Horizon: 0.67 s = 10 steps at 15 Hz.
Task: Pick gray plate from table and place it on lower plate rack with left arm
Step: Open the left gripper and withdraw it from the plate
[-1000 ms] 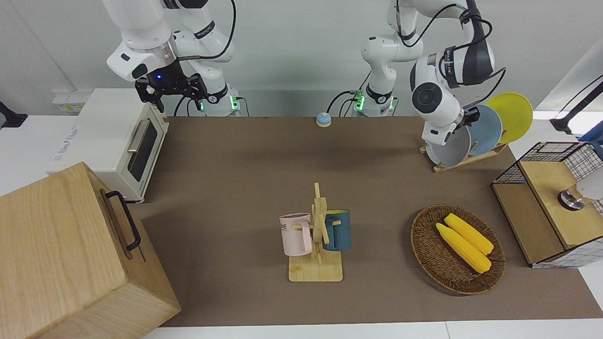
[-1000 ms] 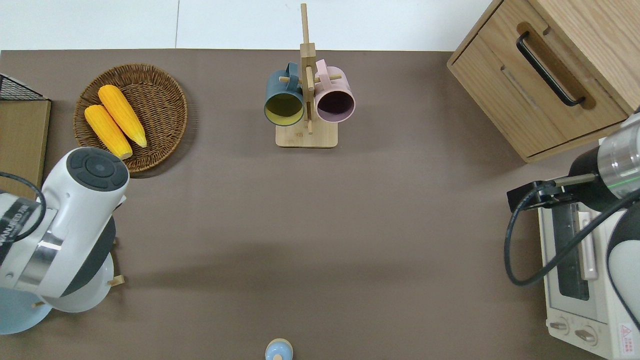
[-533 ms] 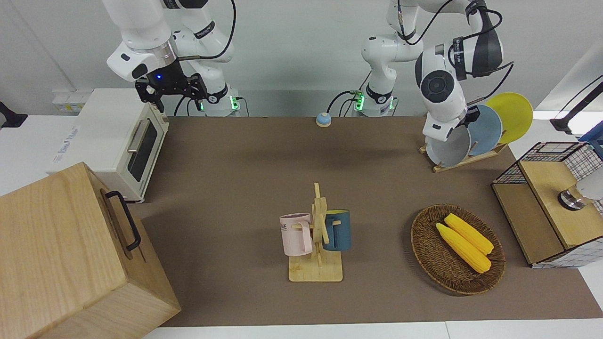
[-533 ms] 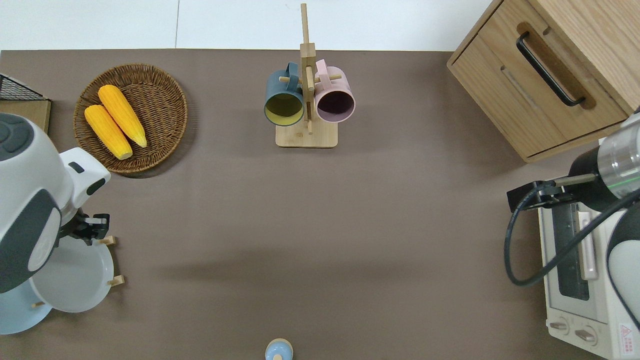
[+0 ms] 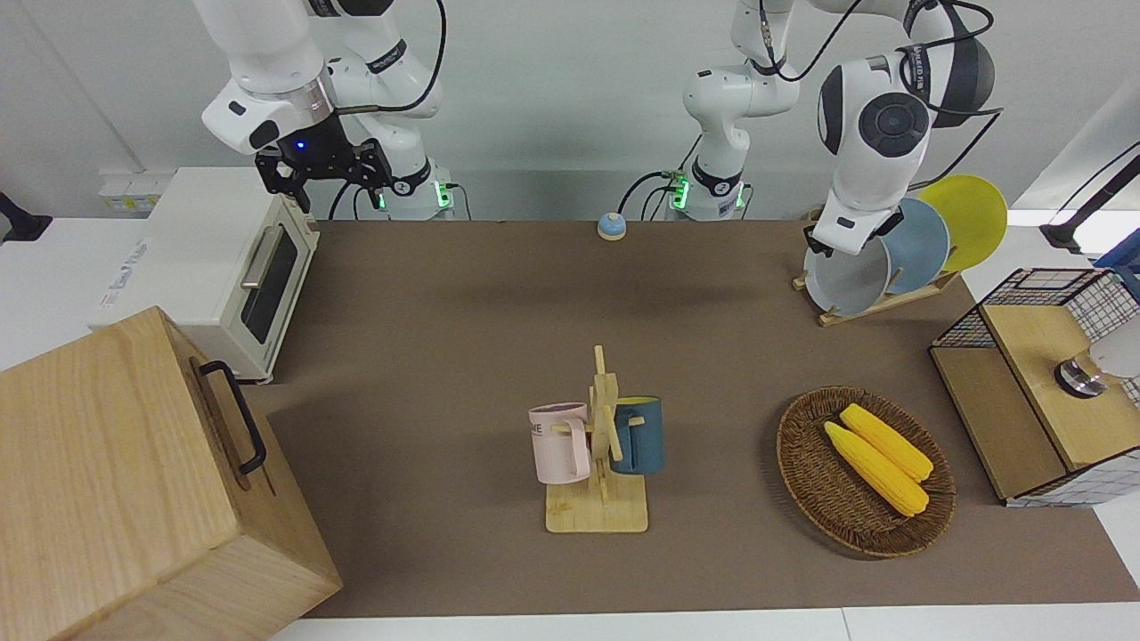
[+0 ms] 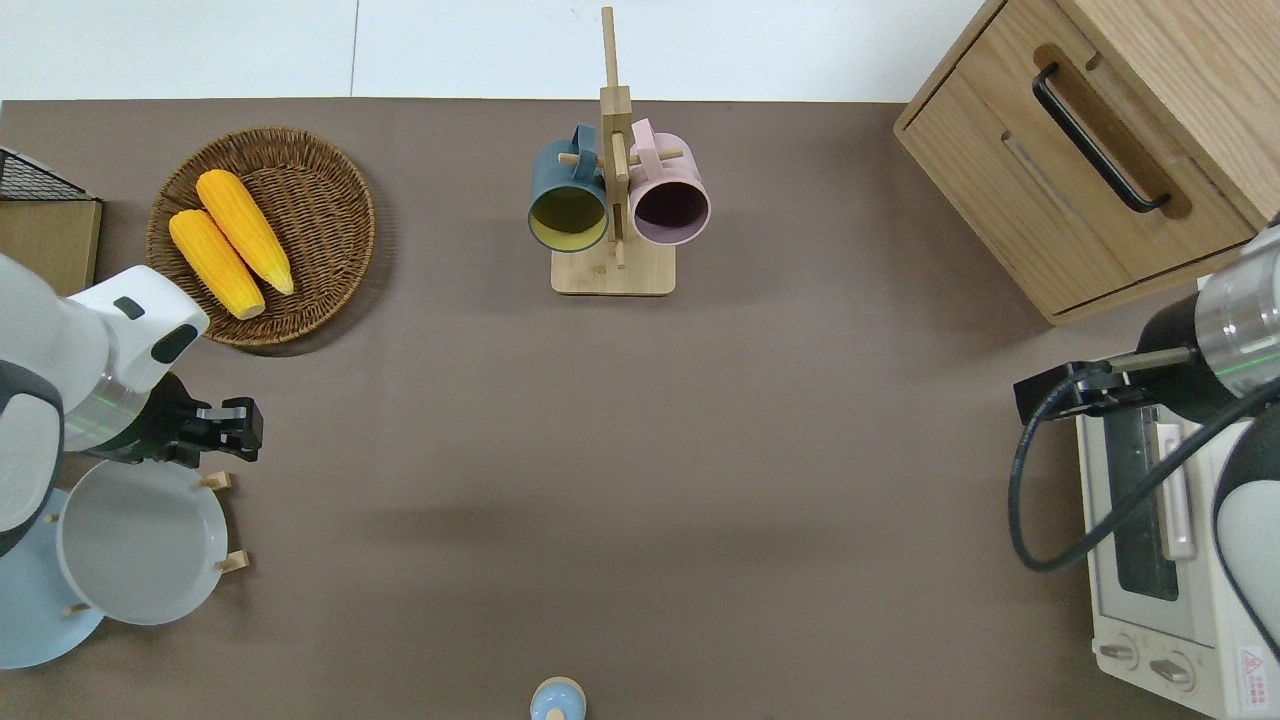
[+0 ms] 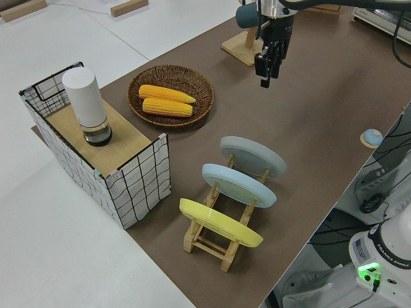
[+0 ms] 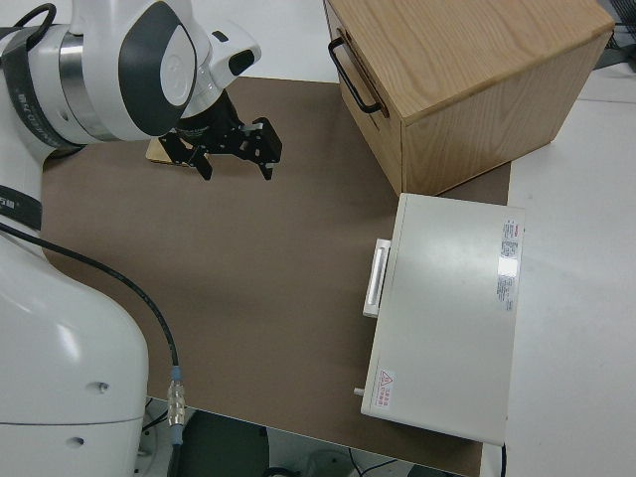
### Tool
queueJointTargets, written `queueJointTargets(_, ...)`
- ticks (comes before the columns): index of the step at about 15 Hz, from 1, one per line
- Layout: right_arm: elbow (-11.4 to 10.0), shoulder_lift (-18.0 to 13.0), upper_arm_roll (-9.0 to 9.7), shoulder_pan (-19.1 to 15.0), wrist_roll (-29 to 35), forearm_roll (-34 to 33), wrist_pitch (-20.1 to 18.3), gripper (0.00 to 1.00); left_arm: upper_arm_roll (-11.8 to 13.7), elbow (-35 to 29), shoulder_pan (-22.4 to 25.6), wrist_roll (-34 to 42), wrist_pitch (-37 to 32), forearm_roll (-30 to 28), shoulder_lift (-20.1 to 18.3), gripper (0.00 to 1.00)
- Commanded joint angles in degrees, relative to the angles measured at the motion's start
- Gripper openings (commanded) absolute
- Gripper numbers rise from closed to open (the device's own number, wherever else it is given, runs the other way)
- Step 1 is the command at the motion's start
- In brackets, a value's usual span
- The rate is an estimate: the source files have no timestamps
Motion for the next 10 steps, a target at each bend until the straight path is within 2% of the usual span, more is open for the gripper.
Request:
queueJointTargets(1, 0.3, -0.1, 1.13, -1.3, 0.7, -0.4, -0.6, 0.983, 0.7, 1.6, 0.4, 1.9, 1.0, -2.6, -0.1, 0.58)
queueJointTargets(2, 0.4, -0.1, 1.13, -1.3, 0.7, -0.4, -0.7, 0.983, 0.7, 2.8, 0.4, 1.9, 1.0, -3.0, 0.1, 0.64)
queueJointTargets(4, 0.4, -0.1, 1.21, -1.3, 0.7, -0.4, -0.7, 0.983, 0.5, 5.4, 0.3, 2.0, 0.9, -3.0, 0.3, 0.91)
queueJointTargets(5, 0.4, -0.1, 1.21, -1.3, 0.7, -0.4, -0.6, 0.983, 0.5, 5.8, 0.3, 2.1, 0.8, -3.0, 0.3, 0.99)
queueJointTargets(10, 0.3, -0.1, 1.13, -1.3, 0.7, -0.4, -0.6, 0.983, 0.1, 9.8, -0.3, 1.7, -0.8, -2.0, 0.3, 0.99)
